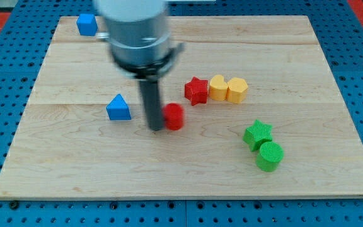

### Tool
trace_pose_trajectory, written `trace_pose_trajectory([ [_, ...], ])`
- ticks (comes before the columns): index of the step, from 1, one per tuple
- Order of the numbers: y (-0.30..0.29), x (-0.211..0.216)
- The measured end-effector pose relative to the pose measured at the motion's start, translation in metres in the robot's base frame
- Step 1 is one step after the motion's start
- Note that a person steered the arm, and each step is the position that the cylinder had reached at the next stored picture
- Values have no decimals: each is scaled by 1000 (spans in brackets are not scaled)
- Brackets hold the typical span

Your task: Place your hand vertically above the green star

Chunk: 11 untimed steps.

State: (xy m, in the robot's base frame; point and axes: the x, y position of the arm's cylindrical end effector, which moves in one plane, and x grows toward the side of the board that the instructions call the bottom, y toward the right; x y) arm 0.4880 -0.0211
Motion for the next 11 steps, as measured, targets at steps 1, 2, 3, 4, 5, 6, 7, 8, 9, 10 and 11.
trace_pose_trajectory([
  [1, 48, -33],
  [2, 59, -19],
  [3, 48, 5],
  [4, 96, -4],
  [5, 131, -15],
  [6, 128, -26],
  [7, 138, -26],
  [8, 154, -26],
  [9, 155, -26],
  [10, 155, -26],
  [11, 157, -26],
])
